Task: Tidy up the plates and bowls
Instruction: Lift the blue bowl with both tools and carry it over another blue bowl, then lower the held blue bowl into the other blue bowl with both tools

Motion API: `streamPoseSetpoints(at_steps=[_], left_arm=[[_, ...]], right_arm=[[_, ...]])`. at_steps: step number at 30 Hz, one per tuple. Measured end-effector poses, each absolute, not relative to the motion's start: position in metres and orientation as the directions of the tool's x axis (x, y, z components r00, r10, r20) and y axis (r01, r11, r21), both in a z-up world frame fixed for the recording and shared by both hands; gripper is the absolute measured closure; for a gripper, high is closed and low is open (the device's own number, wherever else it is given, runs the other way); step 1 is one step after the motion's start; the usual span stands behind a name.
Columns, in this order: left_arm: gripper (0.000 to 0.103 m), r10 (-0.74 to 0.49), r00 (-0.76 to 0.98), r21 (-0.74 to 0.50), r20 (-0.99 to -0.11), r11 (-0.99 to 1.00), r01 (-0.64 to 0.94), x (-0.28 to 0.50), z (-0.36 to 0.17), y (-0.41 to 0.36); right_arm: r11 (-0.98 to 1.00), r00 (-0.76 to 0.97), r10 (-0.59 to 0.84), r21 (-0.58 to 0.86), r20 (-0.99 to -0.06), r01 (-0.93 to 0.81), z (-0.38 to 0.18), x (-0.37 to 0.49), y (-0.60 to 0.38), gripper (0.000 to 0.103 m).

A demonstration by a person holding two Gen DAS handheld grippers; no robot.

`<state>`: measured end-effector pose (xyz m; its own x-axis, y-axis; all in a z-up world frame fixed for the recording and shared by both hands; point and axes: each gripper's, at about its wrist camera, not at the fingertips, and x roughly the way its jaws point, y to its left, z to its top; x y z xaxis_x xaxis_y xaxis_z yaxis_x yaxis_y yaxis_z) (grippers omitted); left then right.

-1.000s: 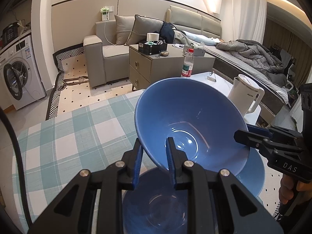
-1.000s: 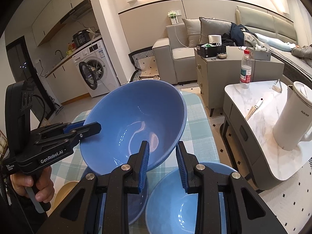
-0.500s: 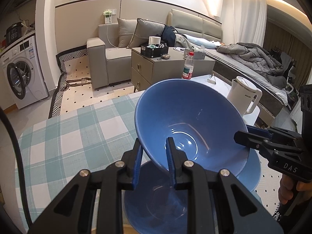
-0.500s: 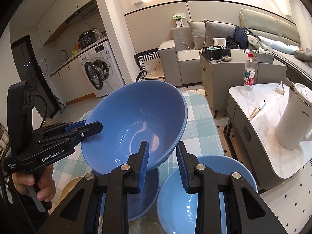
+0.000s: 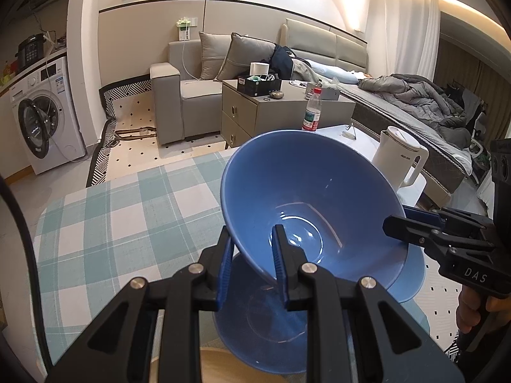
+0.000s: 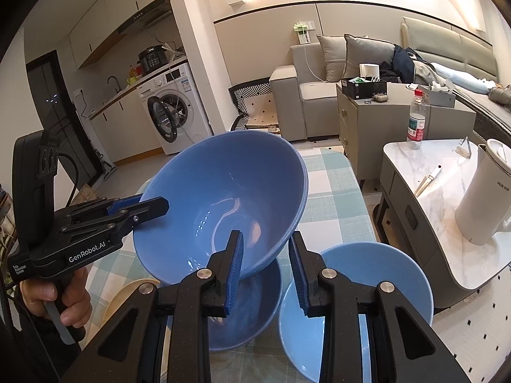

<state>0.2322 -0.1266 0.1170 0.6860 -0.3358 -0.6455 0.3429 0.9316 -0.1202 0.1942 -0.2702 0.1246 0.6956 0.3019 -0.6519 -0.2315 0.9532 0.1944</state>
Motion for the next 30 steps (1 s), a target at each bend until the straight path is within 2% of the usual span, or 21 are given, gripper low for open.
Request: streamPoseSetpoints(at_steps=[16, 30], left_arm=[[0.081, -0.321, 0.695, -0.112, -0.644, 0.938, 0.329, 0.207, 0.114, -0.114], [0.081, -0.314, 0.668, -0.125, -0.675, 0.941, 0.316, 0.203, 0.092, -0.11]], right_arm=[[0.946, 0.688, 0.322, 0.191, -0.65, -0.262, 0.122, 0.173, -0.257, 0.072], [0.945, 0.649, 0.322, 0.192, -0.689, -0.265, 0.098, 0.174, -0.251, 0.072]])
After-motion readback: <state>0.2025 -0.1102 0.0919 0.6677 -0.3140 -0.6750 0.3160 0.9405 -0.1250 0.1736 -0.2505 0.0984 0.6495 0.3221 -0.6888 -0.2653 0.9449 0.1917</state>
